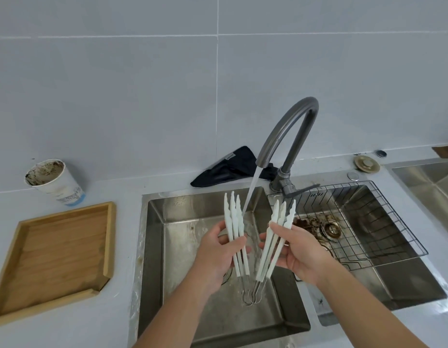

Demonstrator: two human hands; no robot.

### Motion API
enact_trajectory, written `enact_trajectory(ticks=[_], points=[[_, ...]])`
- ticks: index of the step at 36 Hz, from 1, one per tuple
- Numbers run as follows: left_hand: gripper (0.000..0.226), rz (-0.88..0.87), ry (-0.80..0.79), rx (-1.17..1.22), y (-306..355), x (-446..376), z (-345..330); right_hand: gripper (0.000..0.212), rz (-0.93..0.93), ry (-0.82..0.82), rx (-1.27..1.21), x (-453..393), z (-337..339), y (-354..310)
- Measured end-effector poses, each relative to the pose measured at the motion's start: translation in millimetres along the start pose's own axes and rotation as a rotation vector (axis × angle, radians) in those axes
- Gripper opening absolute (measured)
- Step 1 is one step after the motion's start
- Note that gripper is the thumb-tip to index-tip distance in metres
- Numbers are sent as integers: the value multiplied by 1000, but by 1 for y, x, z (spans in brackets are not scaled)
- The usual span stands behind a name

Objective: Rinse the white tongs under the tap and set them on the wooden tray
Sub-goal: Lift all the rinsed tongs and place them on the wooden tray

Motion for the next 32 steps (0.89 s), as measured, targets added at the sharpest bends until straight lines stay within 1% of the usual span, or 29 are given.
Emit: enact_trajectory(ticks=[3, 5, 7, 11, 17, 20, 24, 29, 32], points=[[42, 27, 33, 16, -4, 2, 4, 38, -5, -41, -33, 2, -1, -5], [40, 38, 52, 15, -6, 4, 8, 37, 6, -39, -47, 2, 5, -15], [40, 45, 74, 12, -8, 6, 11, 42, 25, -4, -40, -1, 18, -28], [38, 61, 120, 8, -13, 11, 13, 64, 59, 100, -80, -13, 57, -55], [38, 53, 163, -39, -15, 17, 13, 67, 134, 161, -184, -32, 94, -93], [35, 43, 177, -46, -15, 20, 12, 68, 139, 134, -235, -38, 98, -103], [34, 31, 201, -66, -16, 23, 13, 67, 132, 79, -239, -45, 98, -112], [34, 23, 258, -80, -20, 28, 11, 82, 107, 4, -272, -49, 96, -126], [37, 20, 284, -79, -21, 30, 16, 86, 99, 2, -242, -52, 94, -134]])
Point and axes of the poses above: each hand's wrist, its own x-axis away from the middle knuckle, its own z-axis out of the back of the hand, y = z × x, the point moved 10 cm from there along -x, towards the middle knuckle, and after that the axes turned 9 degrees about -z, right-handed, at the moved point
